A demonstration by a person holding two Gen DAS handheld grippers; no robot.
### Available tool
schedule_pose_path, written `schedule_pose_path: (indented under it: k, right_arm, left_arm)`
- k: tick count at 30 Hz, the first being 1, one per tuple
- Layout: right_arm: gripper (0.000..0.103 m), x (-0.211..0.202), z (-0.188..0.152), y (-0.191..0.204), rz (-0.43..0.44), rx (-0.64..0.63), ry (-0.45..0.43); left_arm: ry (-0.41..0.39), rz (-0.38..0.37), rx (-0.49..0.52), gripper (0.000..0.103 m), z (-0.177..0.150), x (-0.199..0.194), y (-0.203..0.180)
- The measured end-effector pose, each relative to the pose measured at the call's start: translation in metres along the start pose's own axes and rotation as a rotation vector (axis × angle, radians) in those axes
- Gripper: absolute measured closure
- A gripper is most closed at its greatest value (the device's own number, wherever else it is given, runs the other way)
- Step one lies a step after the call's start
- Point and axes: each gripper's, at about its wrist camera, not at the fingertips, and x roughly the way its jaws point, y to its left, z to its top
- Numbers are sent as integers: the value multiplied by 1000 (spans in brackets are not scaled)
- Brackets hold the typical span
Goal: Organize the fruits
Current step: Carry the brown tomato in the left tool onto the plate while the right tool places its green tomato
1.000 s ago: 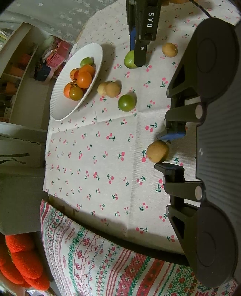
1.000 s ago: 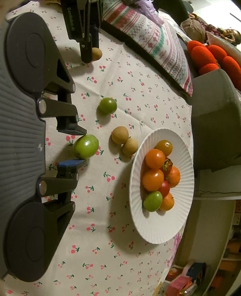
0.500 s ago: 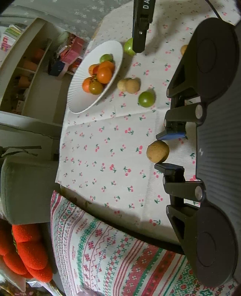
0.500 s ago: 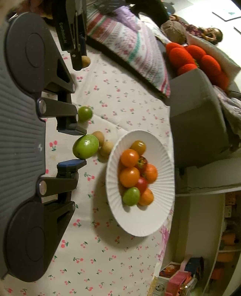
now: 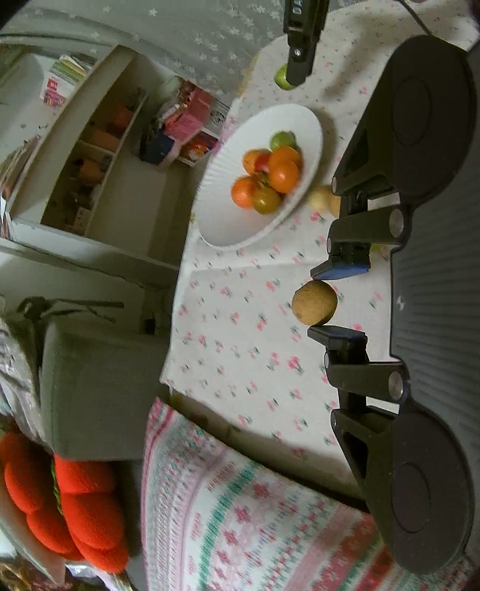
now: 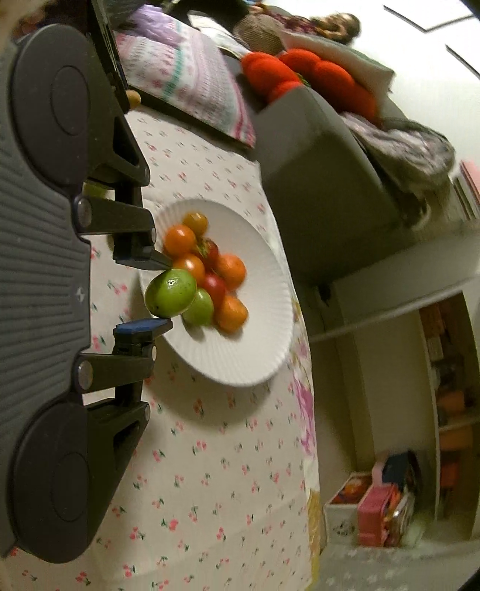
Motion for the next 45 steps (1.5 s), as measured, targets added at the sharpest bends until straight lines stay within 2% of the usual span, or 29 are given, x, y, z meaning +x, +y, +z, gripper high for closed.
schedule_pose_path:
  k: [12, 20, 28, 36, 38, 45]
  right_arm:
    - [78, 20, 18, -28, 13, 95, -4]
    - [78, 37, 20, -22, 8, 43, 0]
    - [78, 54, 26, -23, -24, -5, -5]
    - [78, 62, 25, -19, -22, -16, 9]
    - [78, 62, 25, -19, -21, -13, 10]
    - [75, 46, 32, -26, 1, 46, -23]
  left_arm:
    - [25, -60, 13, 95, 37, 47, -44]
    - [19, -61, 41, 94, 62, 88, -69]
    - [56, -43, 77, 94, 61, 121, -83]
    - [71, -68, 75, 94, 60, 122, -80]
    - [75, -79, 67, 90, 61, 122, -78]
    - [46, -97, 36, 90, 68, 104, -74]
